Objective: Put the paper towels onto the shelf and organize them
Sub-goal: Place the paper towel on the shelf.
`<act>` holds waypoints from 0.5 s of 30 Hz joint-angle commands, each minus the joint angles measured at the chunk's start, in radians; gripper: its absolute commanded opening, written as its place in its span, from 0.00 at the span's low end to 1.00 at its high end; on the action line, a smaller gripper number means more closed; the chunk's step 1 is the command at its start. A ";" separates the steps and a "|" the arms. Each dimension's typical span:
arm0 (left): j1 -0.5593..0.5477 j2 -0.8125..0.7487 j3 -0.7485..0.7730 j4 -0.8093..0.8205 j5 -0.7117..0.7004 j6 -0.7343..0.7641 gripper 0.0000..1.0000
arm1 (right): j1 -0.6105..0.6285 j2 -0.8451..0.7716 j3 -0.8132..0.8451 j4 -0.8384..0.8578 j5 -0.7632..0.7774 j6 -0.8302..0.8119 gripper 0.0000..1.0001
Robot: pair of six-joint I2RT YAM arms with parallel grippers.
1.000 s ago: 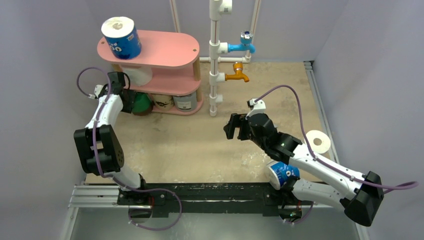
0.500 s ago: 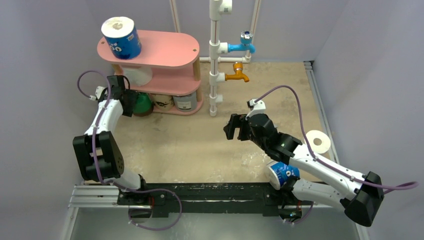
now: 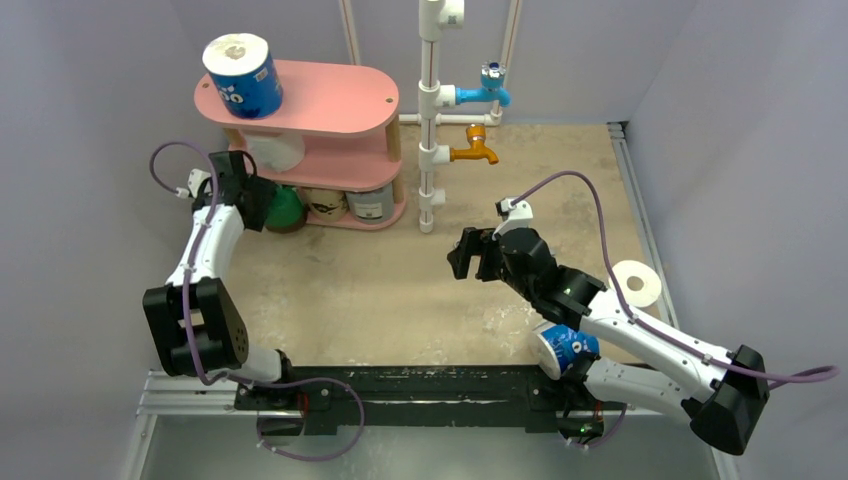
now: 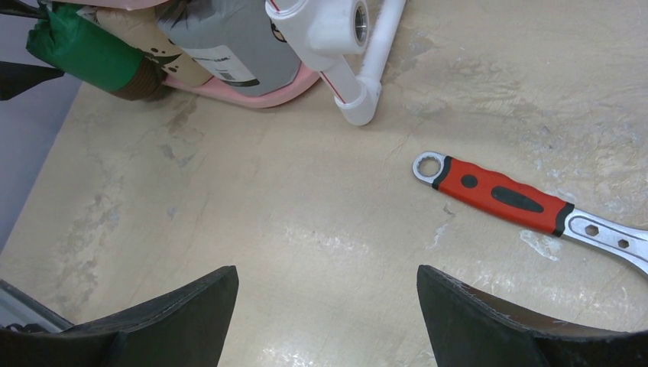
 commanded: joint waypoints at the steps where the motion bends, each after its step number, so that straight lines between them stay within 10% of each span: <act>1: 0.004 -0.039 -0.015 0.034 0.009 0.029 0.62 | -0.004 -0.028 -0.013 0.042 -0.004 0.004 0.88; 15: 0.005 0.000 -0.085 0.257 0.082 0.034 0.51 | -0.004 -0.033 -0.020 0.045 0.001 0.003 0.88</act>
